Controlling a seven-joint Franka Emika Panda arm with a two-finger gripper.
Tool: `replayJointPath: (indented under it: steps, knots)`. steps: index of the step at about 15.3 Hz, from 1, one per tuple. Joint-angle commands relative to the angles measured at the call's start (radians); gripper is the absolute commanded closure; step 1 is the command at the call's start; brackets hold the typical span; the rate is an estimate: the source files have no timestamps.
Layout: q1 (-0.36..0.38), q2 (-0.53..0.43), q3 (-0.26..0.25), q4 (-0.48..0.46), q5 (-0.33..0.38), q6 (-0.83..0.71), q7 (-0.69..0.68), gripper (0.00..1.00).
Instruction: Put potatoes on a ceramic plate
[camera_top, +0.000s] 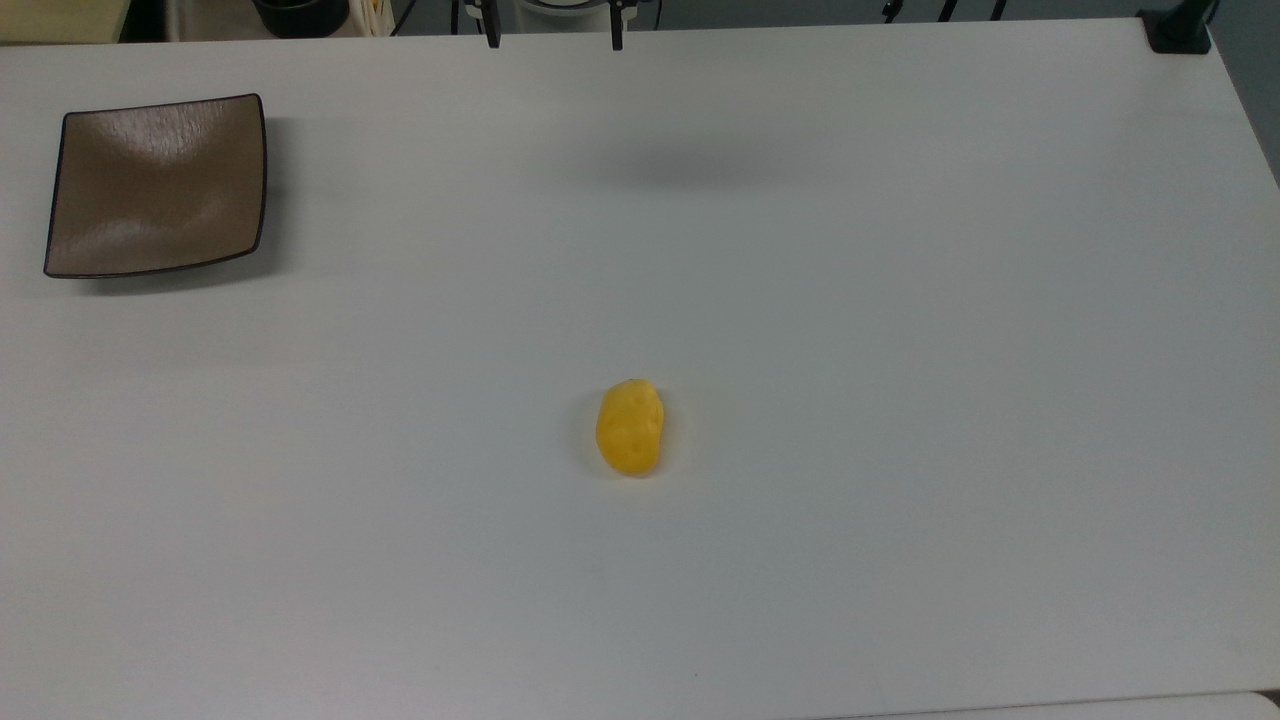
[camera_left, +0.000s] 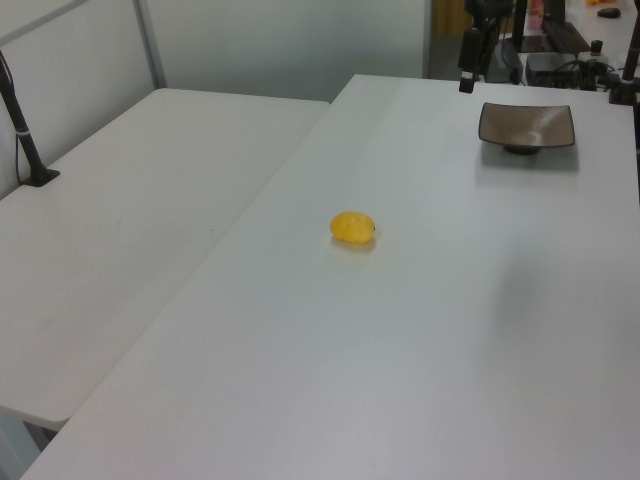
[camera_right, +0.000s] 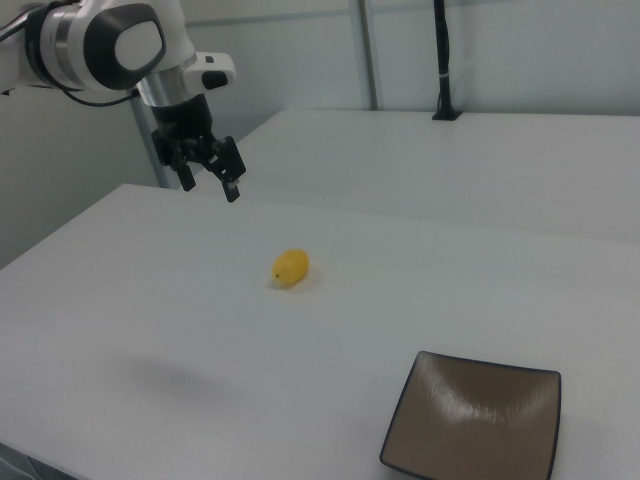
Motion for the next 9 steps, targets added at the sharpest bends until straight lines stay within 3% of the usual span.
replayJointPath:
  steps: [1,9]
  knots:
    - [0.013,-0.012,-0.021,0.000,0.020,0.006,-0.031,0.00]
    - [0.012,0.031,-0.021,0.034,0.019,0.017,-0.028,0.00]
